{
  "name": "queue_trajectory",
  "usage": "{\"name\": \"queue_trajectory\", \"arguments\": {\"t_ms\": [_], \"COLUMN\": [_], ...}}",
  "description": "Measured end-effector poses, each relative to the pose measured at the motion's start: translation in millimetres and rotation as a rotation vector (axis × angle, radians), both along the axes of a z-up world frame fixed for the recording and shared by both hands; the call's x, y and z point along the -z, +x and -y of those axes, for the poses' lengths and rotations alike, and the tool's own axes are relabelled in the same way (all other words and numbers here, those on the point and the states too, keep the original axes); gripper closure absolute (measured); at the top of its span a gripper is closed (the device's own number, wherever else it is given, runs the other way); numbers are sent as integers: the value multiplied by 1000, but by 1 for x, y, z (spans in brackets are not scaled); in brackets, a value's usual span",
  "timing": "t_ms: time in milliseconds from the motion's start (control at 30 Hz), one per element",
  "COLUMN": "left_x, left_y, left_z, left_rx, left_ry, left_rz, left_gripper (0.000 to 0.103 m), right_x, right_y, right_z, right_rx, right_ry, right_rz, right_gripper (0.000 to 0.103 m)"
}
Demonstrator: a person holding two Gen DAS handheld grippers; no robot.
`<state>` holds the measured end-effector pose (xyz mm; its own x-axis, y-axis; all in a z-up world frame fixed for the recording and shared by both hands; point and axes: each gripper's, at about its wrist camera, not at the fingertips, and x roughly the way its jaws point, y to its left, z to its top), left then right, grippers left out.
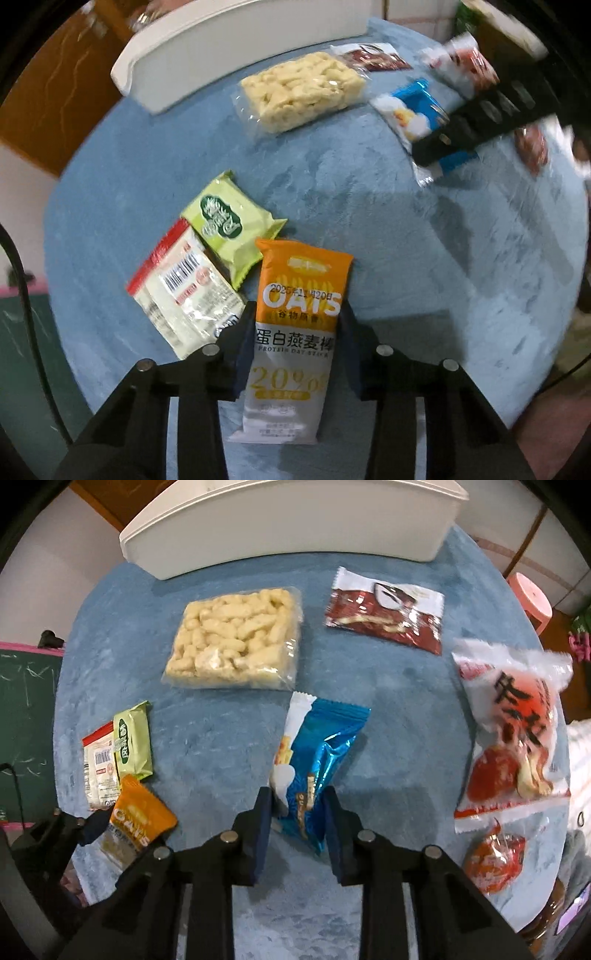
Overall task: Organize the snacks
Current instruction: 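Grasp the orange oat bar with the left tool while the right tool grasps the blue cake pack, then carry both packs over the white tray and open both tools to drop them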
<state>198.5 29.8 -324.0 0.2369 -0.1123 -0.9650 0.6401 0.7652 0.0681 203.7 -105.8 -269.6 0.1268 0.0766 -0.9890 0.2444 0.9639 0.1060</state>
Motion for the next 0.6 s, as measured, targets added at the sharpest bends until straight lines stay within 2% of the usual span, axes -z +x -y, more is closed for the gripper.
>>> {"name": "queue_trajectory", "arguments": {"t_ms": [100,267,467,600], "left_x": [-7,-31,-71,-105], "left_y": [8,9,-4,-10], "left_z": [-10,-18,-16,-10], "left_rx": [-75,-168,-206,-209], "left_ry": [-81,-197,-318,-344], "left_rz": [-53,-90,-75,-35], "left_gripper": [65,65,65,65], "right_x": [-5,-26,-62,-93], "right_y": [-11,-36,-58,-67], "right_z": [9,22,36,45], "right_rx": [5,14,36,23], "right_ry": [16,76,104,86], "right_rz": [15,55,114,175], "right_gripper": [76,77,77,77]}}
